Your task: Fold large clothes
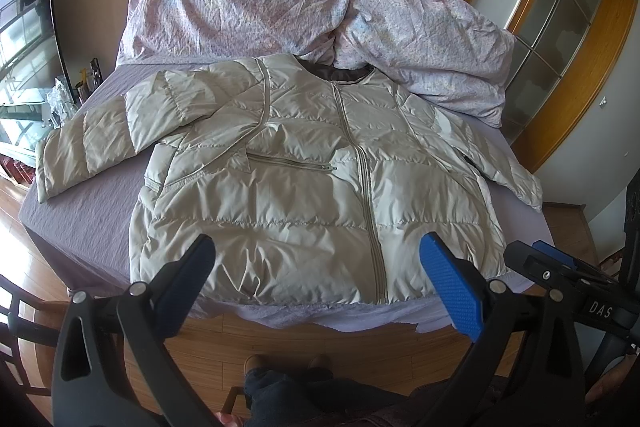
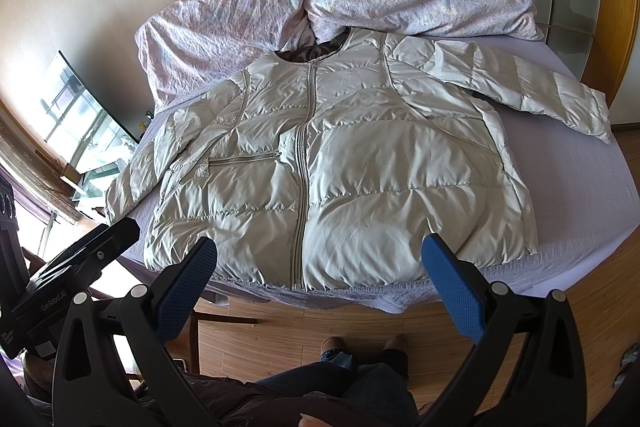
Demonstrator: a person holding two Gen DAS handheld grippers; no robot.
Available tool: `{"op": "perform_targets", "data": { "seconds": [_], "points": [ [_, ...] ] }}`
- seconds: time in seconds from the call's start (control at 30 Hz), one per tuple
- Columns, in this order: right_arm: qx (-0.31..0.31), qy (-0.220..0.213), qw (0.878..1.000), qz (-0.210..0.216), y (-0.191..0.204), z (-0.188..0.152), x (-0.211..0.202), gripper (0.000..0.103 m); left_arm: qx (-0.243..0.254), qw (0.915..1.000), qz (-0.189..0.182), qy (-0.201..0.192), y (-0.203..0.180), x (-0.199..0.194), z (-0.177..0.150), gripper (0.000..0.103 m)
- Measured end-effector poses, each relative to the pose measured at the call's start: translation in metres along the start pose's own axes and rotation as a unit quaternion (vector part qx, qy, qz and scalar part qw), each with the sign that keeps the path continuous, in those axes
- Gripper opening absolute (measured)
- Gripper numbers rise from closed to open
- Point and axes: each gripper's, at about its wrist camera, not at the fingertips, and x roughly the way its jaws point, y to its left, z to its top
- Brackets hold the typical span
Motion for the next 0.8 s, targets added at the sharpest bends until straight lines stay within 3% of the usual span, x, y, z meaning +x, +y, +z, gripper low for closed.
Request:
{"op": "perform_targets", "data": {
  "seconds": [0.43,0.8],
  "points": [
    [0.016,0.004,1.0,0.001,-0.012,0.004,0.009,0.102,-0.001,1.0,0.003,0.004,0.0,0.007,0.004,0.101],
    [0.077,0.004,0.997,-0.026,-0.076,0.038,0.034,0.102,0.002,0.9995,0.03,0.01,-0.003,0.041,0.018,0.101]
  ]
}}
